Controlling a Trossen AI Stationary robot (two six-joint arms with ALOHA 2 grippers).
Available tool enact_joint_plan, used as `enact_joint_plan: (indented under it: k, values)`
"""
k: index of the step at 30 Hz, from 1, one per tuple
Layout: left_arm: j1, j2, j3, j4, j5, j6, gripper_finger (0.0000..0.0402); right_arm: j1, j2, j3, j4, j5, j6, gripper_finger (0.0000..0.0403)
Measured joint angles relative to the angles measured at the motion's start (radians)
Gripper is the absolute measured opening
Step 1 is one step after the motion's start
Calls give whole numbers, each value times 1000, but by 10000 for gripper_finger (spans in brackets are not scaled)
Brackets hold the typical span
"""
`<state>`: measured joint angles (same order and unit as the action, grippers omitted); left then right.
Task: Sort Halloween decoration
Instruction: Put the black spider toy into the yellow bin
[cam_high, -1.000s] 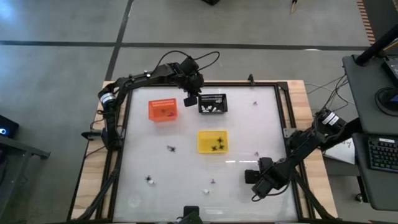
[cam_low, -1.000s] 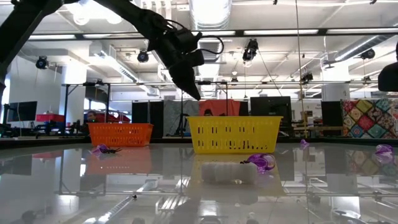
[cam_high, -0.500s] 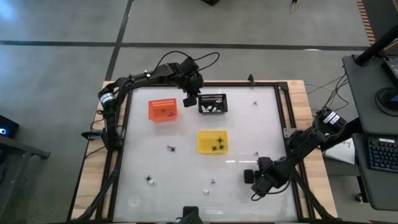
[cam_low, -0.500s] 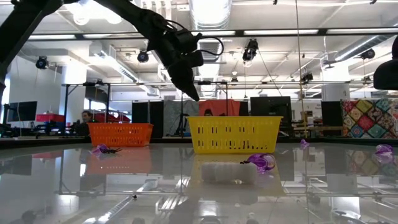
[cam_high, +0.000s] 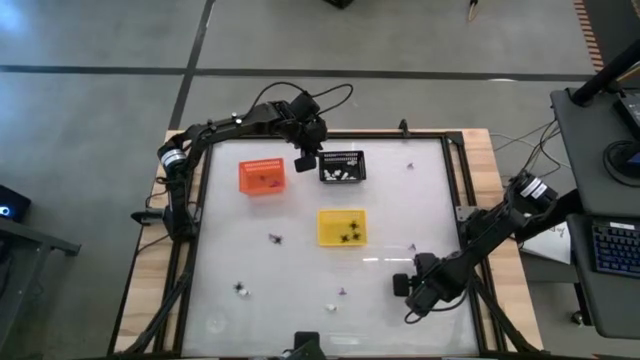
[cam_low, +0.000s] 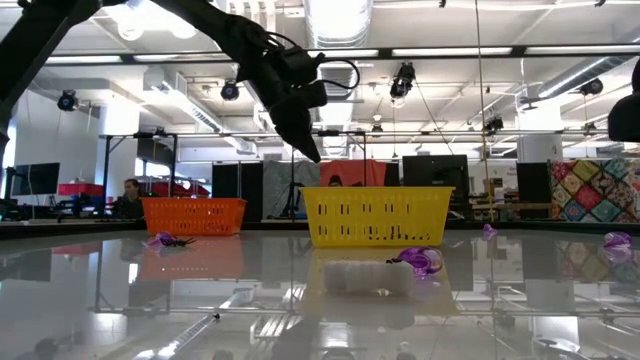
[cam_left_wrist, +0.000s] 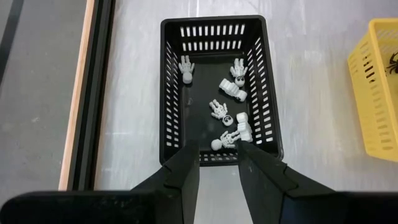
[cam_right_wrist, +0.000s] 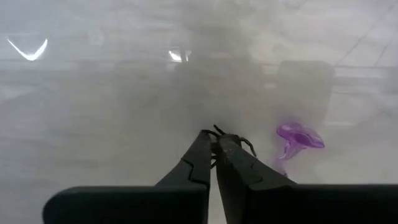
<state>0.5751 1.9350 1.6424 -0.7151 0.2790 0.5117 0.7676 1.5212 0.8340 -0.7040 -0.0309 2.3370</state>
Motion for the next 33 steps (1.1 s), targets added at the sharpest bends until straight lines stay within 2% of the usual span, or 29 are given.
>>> enact_joint_plan:
  k: [4,11,15,21,27,33]
  values:
    - [0,0,0,0,0,0,92,2,-48,-1,2,12,-9,8]
    - [0,0,0,0,-1,-1,92,-2,-97,1,4,101,-26,8]
    - [2,0,0,0,-8,-1,92,-22,-103,1,4,117,-35,8]
    - [15,-2,0,-1,-9,2,92,-65,-131,2,14,197,-73,8]
    - [34,-5,0,-45,-11,10,92,-154,-172,3,15,290,-164,9]
    - [42,-5,0,-151,-40,62,92,-312,-192,3,55,304,-376,9]
